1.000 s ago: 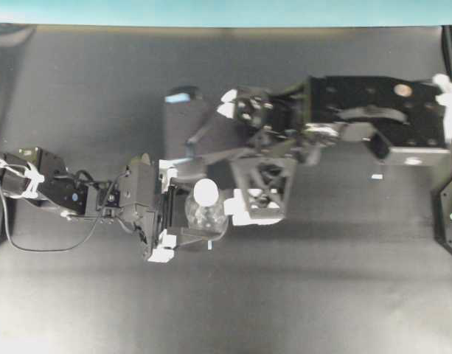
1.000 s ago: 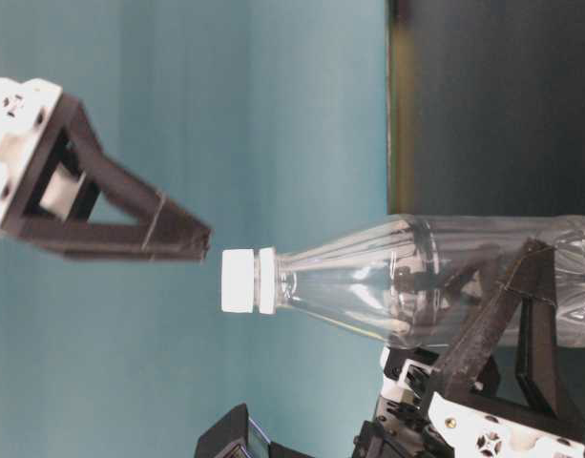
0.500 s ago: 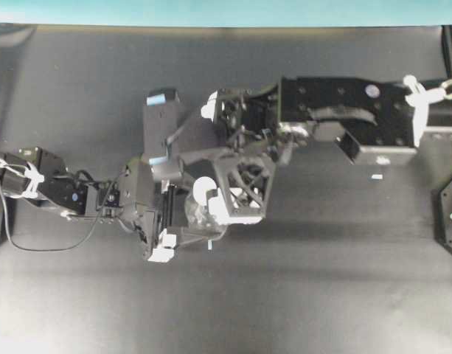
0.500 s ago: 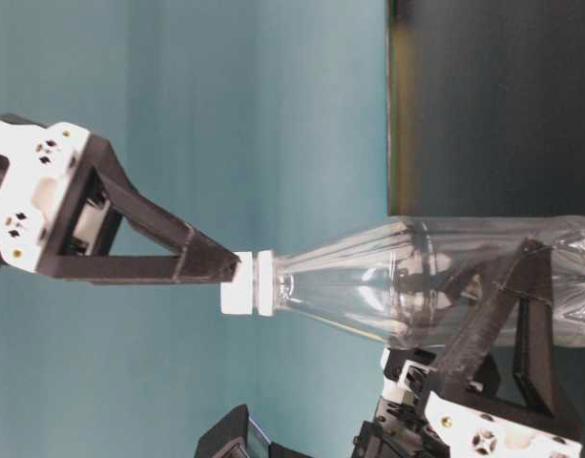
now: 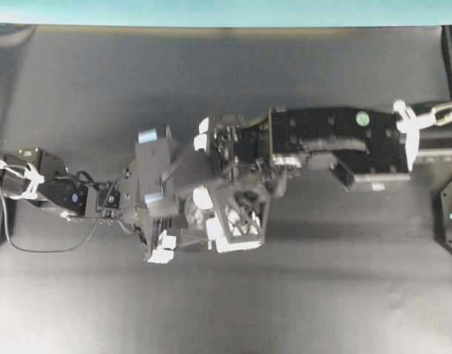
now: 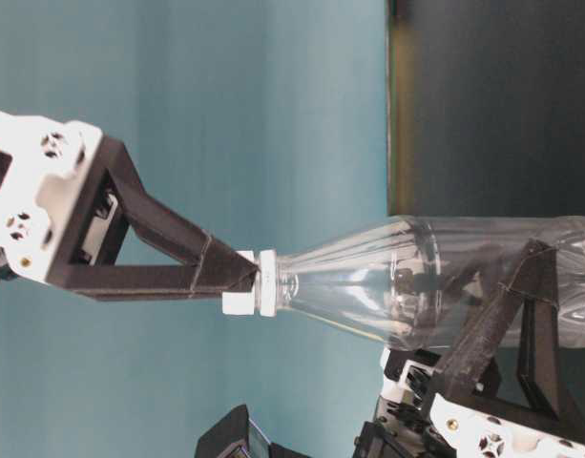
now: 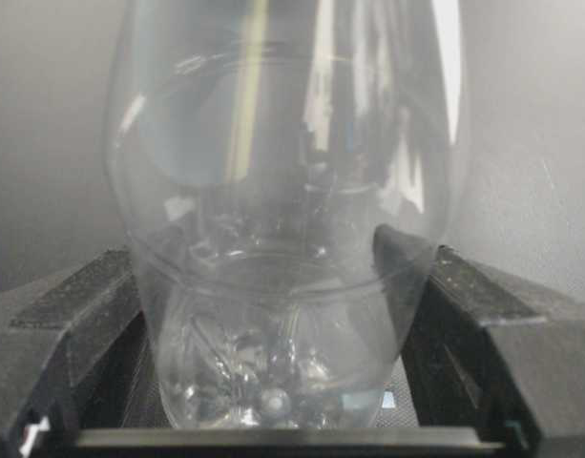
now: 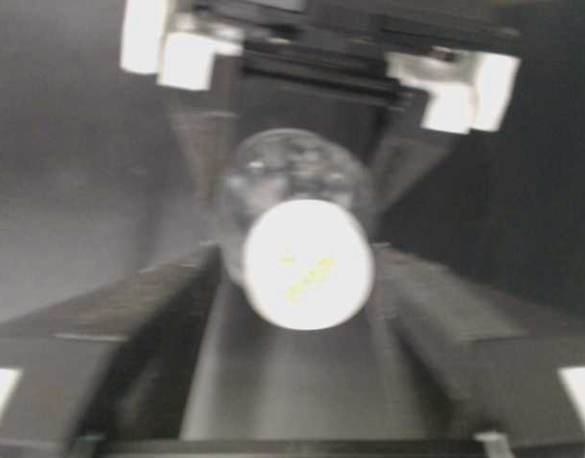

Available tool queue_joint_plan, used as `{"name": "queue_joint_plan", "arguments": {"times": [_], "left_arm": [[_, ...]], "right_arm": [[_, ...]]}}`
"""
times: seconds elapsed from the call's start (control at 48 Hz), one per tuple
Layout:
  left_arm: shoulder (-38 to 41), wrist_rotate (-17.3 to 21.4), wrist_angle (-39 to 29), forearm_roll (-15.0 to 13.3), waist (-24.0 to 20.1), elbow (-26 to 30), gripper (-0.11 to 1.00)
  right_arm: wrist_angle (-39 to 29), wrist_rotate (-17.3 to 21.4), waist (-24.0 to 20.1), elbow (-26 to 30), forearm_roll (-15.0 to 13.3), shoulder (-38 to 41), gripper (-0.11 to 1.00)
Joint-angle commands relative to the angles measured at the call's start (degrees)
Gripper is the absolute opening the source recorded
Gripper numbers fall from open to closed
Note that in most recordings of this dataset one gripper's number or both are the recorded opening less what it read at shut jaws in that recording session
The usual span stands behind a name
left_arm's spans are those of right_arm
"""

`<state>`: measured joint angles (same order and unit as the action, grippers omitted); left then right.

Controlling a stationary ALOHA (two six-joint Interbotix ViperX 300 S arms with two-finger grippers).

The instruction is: Open the bottle cap by holding the bottle with the left arm and twisting the cap with the right arm.

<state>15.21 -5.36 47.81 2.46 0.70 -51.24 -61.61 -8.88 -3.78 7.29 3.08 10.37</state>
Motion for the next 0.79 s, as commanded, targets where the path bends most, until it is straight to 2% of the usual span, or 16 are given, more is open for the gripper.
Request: {"name": "queue_joint_plan", "arguments": {"times": [0.0,0.104,0.229,0.312,0.437,0.542,0.625,0.729,0.771], "left_arm": [[0.1,-0.2,-0.3,0.1,-0.1,-0.1,0.8],[0.2,-0.2,-0.3,0.2,-0.1,-0.2,0.8],[0.1,-0.2,-0.3,0.1,-0.1,-0.2,0.8],[0.2,-0.2,-0.3,0.2,-0.1,-0.2,0.8],[0.1,-0.2,-0.3,0.1,-0.1,0.0,0.8],[0.2,-0.2,-0.3,0.2,-0.1,-0.1,0.8],[0.1,-0.2,-0.3,0.1,0.0,-0.2,0.8],[0.1,-0.2,-0.3,0.1,0.0,-0.3,0.8],[0.1,-0.2,-0.3,0.1,0.0,-0.2,0.8]], "right_arm": [[-0.3,0.4,-2.2,1.1,0.3,0.0,0.48],[-0.7,0.4,-1.9,1.1,0.2,0.0,0.38],[-1.9,-0.3,-1.8,1.8,0.1,0.3,0.38],[-2.7,-2.8,-1.8,2.7,0.1,0.7,0.38],[-4.5,-11.6,-1.9,4.6,0.1,1.6,0.38],[-5.7,-22.4,-1.9,6.5,0.3,2.5,0.38],[-5.9,-29.3,-2.0,7.4,0.5,2.9,0.38],[-6.4,-35.9,-2.1,8.2,2.2,3.2,0.38],[-6.8,-36.7,-2.1,8.3,2.5,3.3,0.38]]}}
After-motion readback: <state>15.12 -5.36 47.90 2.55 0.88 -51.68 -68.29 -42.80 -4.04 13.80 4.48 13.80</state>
